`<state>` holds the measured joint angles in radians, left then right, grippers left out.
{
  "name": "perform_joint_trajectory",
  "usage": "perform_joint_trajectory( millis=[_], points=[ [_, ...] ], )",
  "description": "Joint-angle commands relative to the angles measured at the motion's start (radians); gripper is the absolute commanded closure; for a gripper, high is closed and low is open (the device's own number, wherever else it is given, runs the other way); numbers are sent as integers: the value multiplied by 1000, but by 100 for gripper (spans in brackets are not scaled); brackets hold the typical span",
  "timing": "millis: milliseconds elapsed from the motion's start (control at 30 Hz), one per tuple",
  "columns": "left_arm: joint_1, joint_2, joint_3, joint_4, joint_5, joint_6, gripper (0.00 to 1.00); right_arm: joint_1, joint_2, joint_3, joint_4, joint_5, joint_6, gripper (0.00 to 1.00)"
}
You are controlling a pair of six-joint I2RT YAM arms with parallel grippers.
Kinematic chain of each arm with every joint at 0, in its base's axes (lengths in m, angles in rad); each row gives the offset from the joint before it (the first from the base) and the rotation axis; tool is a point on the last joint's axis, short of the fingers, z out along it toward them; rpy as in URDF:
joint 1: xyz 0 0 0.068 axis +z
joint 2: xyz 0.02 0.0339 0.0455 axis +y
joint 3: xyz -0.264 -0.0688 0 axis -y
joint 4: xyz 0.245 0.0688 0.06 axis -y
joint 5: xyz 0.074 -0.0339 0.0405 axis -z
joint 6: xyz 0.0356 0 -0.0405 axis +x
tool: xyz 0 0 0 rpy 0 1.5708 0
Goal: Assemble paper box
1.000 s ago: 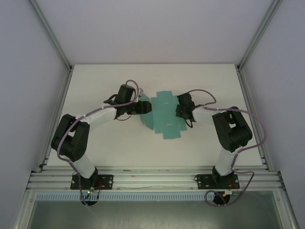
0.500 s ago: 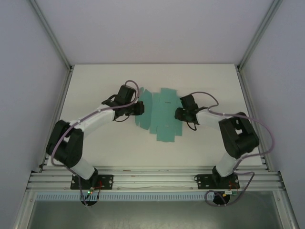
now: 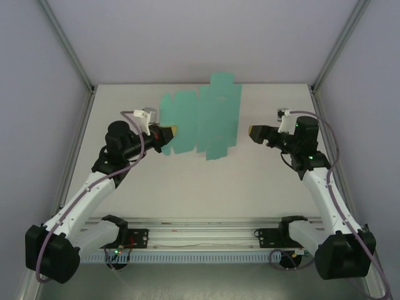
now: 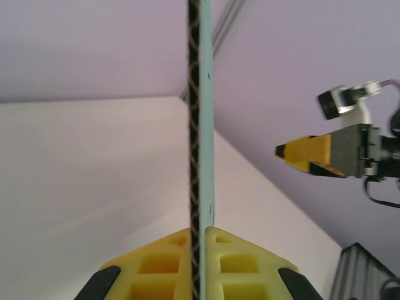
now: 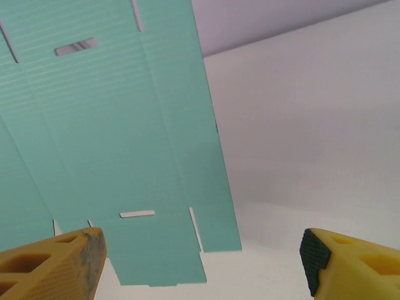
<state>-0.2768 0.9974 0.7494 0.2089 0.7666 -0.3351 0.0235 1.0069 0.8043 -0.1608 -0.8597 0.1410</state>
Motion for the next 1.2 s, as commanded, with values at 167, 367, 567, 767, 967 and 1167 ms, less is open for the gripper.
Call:
perform_joint_trajectory(
  millis=[167,367,567,767,967,1167],
  points=[
    [4,-41,-18,225,197,-130,100,-28,24,-42,158,-285,15,21],
    [5,-20,-10,251,228,-160,100,-28,70,-14,207,-314,-1,31],
    [4,-9,-15,240,224,-161,100,-28,74,13,247,-372,6,56],
    [5,-18,-16,207,192,-152,100,-28,65,23,250,-397,-1,71],
    [4,-24,-25,164,143,-129,100,-27,54,53,147,-335,-44,99],
    [-6,18,-32,167,112,-153,100,83,66,127,-112,41,-205,100]
  ],
)
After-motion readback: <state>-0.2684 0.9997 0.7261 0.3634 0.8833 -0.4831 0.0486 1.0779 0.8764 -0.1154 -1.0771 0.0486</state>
